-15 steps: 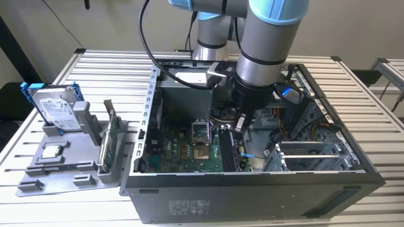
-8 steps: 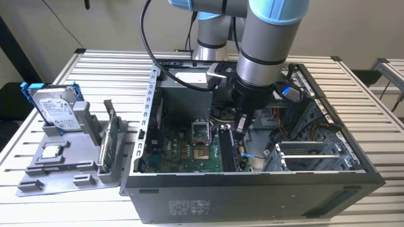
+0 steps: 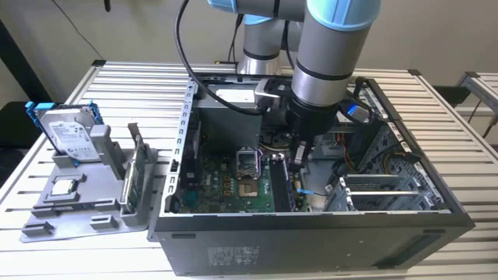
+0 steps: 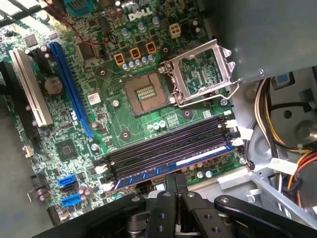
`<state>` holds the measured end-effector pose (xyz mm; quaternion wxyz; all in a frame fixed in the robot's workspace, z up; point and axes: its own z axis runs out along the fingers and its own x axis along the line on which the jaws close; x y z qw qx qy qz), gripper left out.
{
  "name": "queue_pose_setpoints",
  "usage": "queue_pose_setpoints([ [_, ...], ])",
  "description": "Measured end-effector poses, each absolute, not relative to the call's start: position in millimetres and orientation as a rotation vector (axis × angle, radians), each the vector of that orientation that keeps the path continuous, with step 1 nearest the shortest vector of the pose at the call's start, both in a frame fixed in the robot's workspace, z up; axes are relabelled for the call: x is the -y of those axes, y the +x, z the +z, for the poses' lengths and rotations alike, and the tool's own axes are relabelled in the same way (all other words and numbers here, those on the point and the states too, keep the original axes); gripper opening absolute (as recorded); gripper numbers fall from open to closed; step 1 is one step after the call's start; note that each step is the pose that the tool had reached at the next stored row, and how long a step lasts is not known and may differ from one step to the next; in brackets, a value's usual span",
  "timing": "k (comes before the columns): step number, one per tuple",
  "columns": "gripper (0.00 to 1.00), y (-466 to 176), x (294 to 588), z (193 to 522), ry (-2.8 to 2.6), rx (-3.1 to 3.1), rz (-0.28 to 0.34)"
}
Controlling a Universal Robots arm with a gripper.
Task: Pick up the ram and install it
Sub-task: 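Press down the ram until it locks into place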
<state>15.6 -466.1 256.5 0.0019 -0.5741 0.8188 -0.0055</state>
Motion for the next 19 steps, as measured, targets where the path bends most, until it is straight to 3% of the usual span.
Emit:
queue_pose_setpoints([
  [19, 0.11, 15.6, 466.2, 254.9, -2.046, -2.387, -0.007],
])
